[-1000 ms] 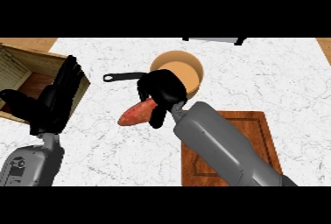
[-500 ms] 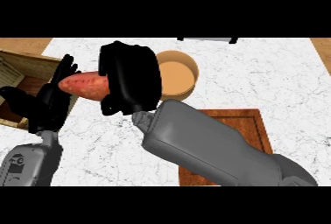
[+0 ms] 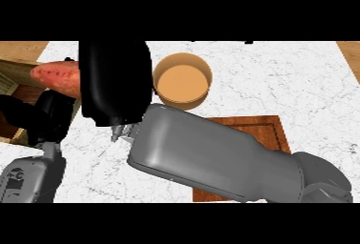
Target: Pick the sweet potato from the cutting board and place it in the pot
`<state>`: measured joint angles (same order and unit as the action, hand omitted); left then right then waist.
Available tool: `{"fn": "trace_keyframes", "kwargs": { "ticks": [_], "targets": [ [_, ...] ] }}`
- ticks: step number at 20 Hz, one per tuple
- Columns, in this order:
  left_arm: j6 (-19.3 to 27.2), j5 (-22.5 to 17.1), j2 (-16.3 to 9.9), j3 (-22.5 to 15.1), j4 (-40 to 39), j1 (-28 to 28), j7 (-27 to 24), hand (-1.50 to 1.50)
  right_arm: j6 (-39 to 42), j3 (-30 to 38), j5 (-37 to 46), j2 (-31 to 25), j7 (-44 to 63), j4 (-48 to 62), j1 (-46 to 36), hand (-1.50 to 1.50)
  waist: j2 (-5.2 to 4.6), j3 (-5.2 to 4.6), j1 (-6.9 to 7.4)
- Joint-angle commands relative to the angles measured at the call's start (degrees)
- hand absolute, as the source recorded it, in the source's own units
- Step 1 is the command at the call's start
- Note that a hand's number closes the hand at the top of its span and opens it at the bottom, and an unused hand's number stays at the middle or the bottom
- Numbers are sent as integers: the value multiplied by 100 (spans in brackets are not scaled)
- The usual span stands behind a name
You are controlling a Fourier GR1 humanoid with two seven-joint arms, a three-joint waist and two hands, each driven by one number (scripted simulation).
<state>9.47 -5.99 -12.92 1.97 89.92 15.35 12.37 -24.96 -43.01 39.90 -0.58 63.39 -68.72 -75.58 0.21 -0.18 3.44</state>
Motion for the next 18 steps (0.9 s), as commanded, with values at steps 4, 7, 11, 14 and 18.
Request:
{"fn": "trace_keyframes", "kwargs": {
  "ticks": [4,7,11,14,18],
  "targets": [
    [2,-23,-95,121,120,-5,128,0,-1055,306,-288,55,388,756,72,150,-65,8,-53],
    [49,42,13,40,202,-134,53,0,-1405,347,-403,56,72,909,293,150,-54,12,-106],
    [-117,-89,-91,230,-48,-219,-111,0,-932,62,454,56,-133,1999,68,150,-37,2,-205],
    [-48,-94,-132,293,113,-74,25,0,-674,61,708,55,-67,2742,-133,150,-45,5,-180],
    [-54,1,-98,162,273,-169,143,0,-998,101,590,56,-421,3401,20,150,-75,11,-91]
  ]
}}
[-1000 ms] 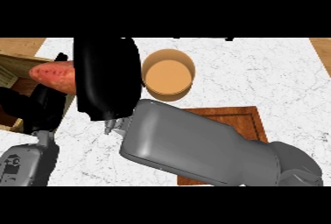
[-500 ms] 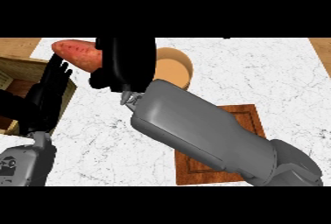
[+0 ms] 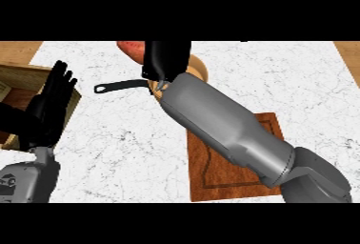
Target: Pick the sweet potato from the cutting board and place it in the pot
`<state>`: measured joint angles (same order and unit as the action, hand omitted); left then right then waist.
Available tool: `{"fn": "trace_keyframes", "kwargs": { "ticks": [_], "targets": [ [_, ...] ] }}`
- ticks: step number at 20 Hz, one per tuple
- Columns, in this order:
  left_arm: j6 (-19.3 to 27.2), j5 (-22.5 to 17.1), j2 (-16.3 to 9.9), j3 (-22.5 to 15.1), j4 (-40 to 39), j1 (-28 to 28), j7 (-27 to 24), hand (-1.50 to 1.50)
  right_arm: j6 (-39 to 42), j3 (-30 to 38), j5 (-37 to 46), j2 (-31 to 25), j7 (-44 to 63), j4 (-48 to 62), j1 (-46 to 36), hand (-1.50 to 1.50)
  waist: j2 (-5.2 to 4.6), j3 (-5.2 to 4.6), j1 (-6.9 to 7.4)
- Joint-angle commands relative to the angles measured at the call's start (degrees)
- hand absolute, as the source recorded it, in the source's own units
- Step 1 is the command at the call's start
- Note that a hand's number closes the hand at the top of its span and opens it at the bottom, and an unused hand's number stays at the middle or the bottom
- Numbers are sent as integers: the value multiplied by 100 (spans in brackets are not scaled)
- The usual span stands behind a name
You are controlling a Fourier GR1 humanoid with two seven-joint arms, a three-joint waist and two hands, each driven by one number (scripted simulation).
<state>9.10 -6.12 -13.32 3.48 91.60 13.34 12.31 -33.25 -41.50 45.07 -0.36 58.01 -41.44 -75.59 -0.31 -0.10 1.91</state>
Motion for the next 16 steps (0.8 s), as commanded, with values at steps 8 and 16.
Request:
{"fn": "trace_keyframes", "kwargs": {
  "ticks": [8,16],
  "targets": [
    [-255,-215,-126,120,275,-8,171,0,-669,758,-879,36,-1075,1401,450,150,-70,8,162],
    [-69,24,115,-75,11,250,17,0,-672,1680,-2375,36,-3037,1183,939,-150,-163,18,287]
  ]
}}
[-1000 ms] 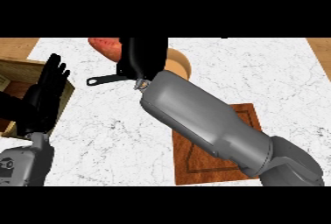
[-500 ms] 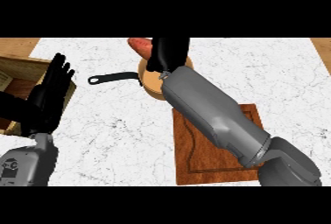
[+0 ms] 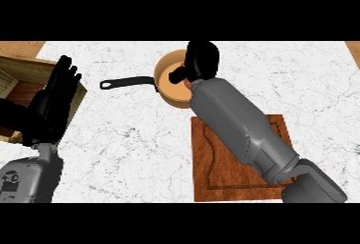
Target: Pick the sweet potato from the cutting board and place it in the pot
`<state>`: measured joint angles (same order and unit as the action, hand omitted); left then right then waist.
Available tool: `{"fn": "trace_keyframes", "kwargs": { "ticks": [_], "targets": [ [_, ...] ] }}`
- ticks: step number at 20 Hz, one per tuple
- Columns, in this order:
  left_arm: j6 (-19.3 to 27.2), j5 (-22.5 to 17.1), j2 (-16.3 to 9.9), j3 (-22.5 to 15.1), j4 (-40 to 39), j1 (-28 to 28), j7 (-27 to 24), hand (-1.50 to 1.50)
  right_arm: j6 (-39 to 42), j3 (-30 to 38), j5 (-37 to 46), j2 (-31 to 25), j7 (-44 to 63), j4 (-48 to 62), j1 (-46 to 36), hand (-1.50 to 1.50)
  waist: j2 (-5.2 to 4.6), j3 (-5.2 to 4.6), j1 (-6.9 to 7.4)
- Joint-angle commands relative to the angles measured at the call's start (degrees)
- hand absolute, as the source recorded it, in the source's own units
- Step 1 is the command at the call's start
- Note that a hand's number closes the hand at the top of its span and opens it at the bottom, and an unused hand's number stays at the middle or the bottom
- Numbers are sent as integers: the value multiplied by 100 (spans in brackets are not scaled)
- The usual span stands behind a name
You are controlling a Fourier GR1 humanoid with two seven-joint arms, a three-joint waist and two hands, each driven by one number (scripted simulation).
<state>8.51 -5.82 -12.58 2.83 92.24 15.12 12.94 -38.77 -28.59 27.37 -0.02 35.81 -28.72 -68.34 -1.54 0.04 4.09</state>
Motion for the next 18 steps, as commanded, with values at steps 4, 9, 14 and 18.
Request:
{"fn": "trace_keyframes", "kwargs": {
  "ticks": [4,9,14,18],
  "targets": [
    [-51,-50,-38,113,-138,122,-87,0,-635,900,-1153,2,-1837,-641,342,-150,-12,9,-44],
    [-170,-95,-144,171,4,-140,-54,0,-869,1407,-2014,2,-2636,-732,447,-150,37,2,-5],
    [117,127,-6,111,17,-45,116,0,-243,2182,-2495,-65,-3616,-869,656,-150,112,1,-285],
    [-184,-150,-259,402,541,-614,213,0,239,2278,-2551,-369,-3562,-1229,986,-150,155,-3,-331]
  ]
}}
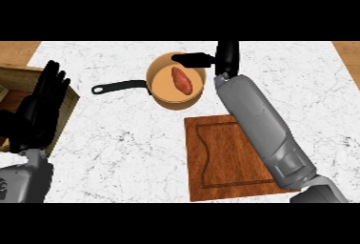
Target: Pick the sweet potato from the cutting board and place it in the pot
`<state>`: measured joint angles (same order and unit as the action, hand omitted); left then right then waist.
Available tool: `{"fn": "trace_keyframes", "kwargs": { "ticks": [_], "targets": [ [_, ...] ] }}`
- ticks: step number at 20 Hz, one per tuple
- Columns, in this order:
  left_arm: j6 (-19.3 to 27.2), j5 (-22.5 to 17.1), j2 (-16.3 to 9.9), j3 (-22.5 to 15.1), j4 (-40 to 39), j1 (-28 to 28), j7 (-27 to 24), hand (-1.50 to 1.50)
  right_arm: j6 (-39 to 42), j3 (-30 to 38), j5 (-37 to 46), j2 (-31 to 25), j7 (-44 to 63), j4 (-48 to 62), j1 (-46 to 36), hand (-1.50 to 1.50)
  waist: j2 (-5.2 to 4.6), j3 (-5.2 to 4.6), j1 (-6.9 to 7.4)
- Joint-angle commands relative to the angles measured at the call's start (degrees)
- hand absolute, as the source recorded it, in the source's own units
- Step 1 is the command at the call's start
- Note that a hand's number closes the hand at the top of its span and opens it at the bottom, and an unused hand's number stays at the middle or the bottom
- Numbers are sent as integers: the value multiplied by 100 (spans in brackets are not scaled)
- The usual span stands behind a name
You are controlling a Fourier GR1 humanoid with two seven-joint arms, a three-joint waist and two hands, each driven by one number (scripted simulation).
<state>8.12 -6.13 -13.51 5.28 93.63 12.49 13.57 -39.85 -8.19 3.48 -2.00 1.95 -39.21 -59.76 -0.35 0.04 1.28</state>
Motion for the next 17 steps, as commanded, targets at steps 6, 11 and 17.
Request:
{"fn": "trace_keyframes", "kwargs": {
  "ticks": [6,11,17],
  "targets": [
    [109,163,134,-38,213,-145,104,0,1215,210,-273,-864,56,-1441,1190,-150,53,-3,-149],
    [-60,142,45,107,263,-289,-25,0,1599,394,-249,-1094,137,-1793,1423,-150,40,-4,-111],
    [-137,190,200,96,115,-414,-228,0,1839,445,-101,-1214,385,-2660,2126,-150,41,-5,-124]
  ]
}}
